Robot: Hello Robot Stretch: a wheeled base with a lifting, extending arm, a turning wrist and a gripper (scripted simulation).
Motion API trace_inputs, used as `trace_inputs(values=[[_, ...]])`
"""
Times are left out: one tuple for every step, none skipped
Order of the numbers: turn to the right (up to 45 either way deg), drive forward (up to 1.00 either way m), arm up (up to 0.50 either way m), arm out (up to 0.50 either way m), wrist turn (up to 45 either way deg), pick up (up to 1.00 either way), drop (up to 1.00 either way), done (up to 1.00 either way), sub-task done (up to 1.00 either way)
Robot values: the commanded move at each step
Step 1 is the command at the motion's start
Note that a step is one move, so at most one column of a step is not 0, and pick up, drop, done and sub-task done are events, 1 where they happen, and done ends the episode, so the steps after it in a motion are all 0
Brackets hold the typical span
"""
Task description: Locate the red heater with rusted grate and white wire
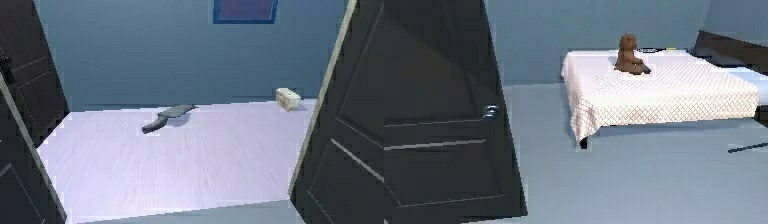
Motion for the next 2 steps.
trace_inputs(values=[[-27.0, 0.00, 0.00, 0.00, 0.0, 0.00, 0.00, 0.00, 0.00], [0.0, 1.00, 0.00, 0.00, 0.0, 0.00, 0.00, 0.00, 0.00]])
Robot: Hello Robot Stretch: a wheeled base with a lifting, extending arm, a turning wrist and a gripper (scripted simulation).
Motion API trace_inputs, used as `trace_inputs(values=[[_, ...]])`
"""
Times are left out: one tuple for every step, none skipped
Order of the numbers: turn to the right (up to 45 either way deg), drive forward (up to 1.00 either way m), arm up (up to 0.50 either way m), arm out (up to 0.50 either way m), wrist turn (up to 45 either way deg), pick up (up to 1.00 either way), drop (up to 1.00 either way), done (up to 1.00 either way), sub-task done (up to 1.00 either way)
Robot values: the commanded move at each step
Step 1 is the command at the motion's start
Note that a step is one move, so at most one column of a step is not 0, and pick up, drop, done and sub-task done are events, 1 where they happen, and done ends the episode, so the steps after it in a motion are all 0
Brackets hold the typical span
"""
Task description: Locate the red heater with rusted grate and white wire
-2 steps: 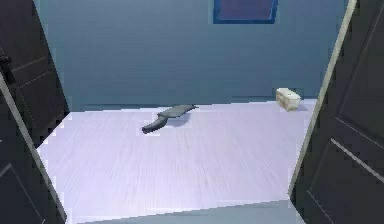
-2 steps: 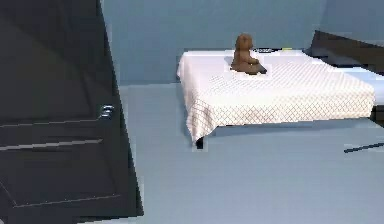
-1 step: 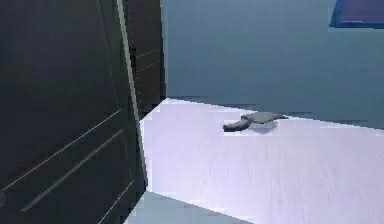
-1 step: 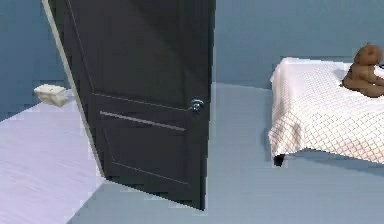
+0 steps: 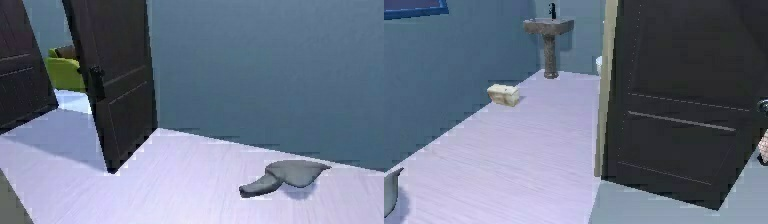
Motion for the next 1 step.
trace_inputs(values=[[-6.0, 0.00, 0.00, 0.00, 0.0, 0.00, 0.00, 0.00, 0.00]])
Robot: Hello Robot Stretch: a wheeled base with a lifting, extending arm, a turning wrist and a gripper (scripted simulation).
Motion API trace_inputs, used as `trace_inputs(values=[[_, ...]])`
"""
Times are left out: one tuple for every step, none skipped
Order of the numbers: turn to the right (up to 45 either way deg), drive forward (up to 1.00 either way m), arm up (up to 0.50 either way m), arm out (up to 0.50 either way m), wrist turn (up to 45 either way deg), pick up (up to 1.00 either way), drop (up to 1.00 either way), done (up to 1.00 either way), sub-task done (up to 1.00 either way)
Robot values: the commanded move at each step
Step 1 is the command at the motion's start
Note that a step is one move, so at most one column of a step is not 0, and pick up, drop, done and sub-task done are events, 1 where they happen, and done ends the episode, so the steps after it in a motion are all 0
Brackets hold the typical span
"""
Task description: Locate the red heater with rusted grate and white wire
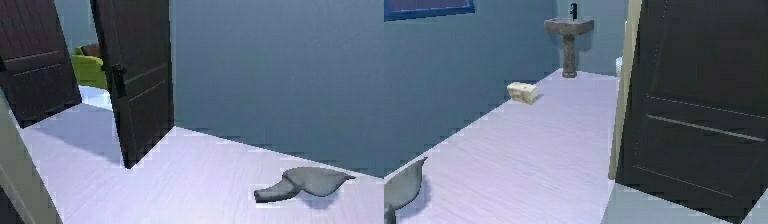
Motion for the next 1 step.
trace_inputs(values=[[0.0, 0.35, 0.00, 0.00, 0.0, 0.00, 0.00, 0.00, 0.00]])
